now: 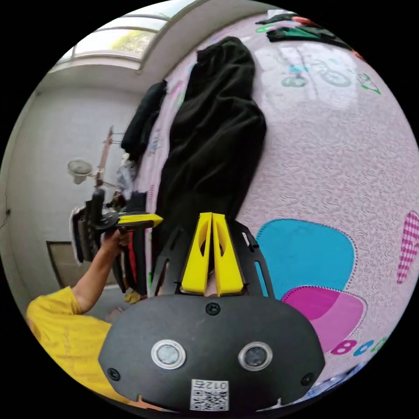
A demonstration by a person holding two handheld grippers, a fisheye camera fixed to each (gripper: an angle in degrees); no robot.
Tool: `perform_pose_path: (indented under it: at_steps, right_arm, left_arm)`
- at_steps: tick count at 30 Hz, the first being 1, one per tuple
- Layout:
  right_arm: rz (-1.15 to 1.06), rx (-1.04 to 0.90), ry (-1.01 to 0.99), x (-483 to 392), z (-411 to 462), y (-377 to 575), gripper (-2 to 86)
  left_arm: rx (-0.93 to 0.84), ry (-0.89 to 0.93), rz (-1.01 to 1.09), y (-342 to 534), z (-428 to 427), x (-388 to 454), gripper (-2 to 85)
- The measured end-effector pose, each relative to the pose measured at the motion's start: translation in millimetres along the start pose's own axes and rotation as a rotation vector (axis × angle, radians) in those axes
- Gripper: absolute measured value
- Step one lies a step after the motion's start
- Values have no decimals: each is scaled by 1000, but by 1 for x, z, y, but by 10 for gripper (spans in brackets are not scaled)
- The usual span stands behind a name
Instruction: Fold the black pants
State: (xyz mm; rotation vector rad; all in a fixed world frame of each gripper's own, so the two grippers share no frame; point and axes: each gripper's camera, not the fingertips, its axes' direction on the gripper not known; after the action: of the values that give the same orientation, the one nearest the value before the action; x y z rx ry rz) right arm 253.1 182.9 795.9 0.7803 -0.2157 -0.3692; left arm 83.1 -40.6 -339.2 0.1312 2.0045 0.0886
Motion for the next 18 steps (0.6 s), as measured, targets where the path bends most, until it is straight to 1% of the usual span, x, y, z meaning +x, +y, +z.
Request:
perform_pose_path:
  at_steps: [1,3,4,6,7,11,15,17,18]
  right_arm:
    - [57,4,87,2,4,1,3]
    - [111,98,126,0,-4,11,3]
    - [139,123,184,-4,-8,18,4]
    - [106,92,190,-14,-5,31,5]
    - [51,62,159,-24,-1,43,5]
    - [-117,-15,157,-69,21,104,5]
    - [-202,-104,125,-95,55,154,5]
    - [-195,-188,142,-99,82,174,4]
    - [-196,-197,162,-100,87,177,3]
  left_arm:
    - [37,32,-7,10,0,-6,4]
    - [41,57,-136,24,-2,-25,4]
    - [79,65,-187,37,-8,-33,4]
    - [124,70,-228,58,-18,-37,4]
    - [129,68,-224,72,-22,-35,4]
    - [115,111,-159,120,-22,-10,4]
    - [83,181,-43,176,-4,31,3]
    - [35,146,-16,192,13,42,1]
    - [5,59,-30,200,23,44,1]
